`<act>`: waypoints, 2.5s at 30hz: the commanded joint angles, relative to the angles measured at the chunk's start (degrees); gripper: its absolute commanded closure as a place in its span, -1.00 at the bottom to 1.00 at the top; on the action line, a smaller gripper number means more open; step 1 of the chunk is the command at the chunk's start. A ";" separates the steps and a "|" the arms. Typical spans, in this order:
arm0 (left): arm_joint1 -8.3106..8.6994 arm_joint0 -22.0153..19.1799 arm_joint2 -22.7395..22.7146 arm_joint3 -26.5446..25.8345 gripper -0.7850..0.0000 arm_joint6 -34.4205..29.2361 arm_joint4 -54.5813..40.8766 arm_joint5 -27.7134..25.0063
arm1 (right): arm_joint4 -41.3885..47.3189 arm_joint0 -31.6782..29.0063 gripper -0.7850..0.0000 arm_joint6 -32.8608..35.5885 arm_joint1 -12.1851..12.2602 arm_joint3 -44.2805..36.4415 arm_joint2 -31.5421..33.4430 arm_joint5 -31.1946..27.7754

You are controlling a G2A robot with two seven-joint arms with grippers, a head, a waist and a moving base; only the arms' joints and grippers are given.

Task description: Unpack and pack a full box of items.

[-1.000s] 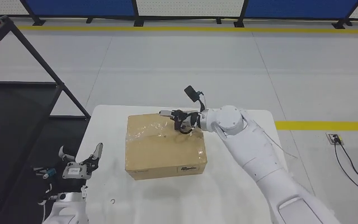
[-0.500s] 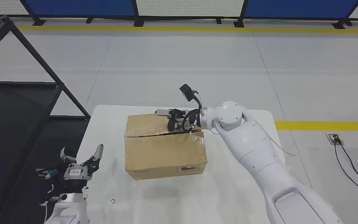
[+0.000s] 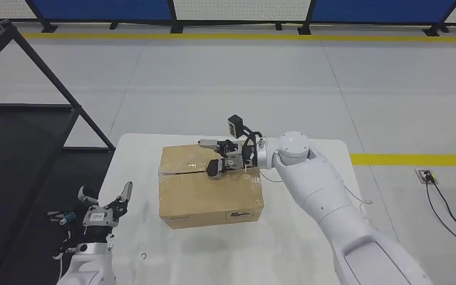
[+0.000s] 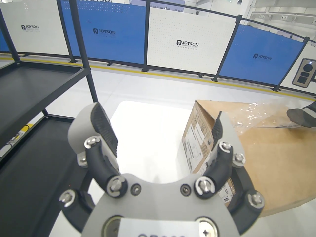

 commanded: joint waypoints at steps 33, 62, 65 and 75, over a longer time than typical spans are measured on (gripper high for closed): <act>0.40 0.24 0.40 0.02 -1.00 0.10 -0.16 -0.18 | -7.26 -8.41 -1.00 -3.82 4.37 -19.19 4.59 1.27; 0.70 0.63 -0.13 0.34 -1.00 0.53 -1.14 -0.27 | -24.81 -6.45 -1.00 -23.02 4.96 -16.85 1.44 2.13; 0.75 0.61 -0.29 0.49 -1.00 0.55 -1.10 -0.30 | -23.88 -5.34 -1.00 -22.46 4.30 -14.28 0.71 1.05; 0.88 0.24 -0.37 0.91 -1.00 0.08 -0.94 -0.15 | -17.84 -2.72 -1.00 -17.90 1.74 -7.03 -0.89 -4.34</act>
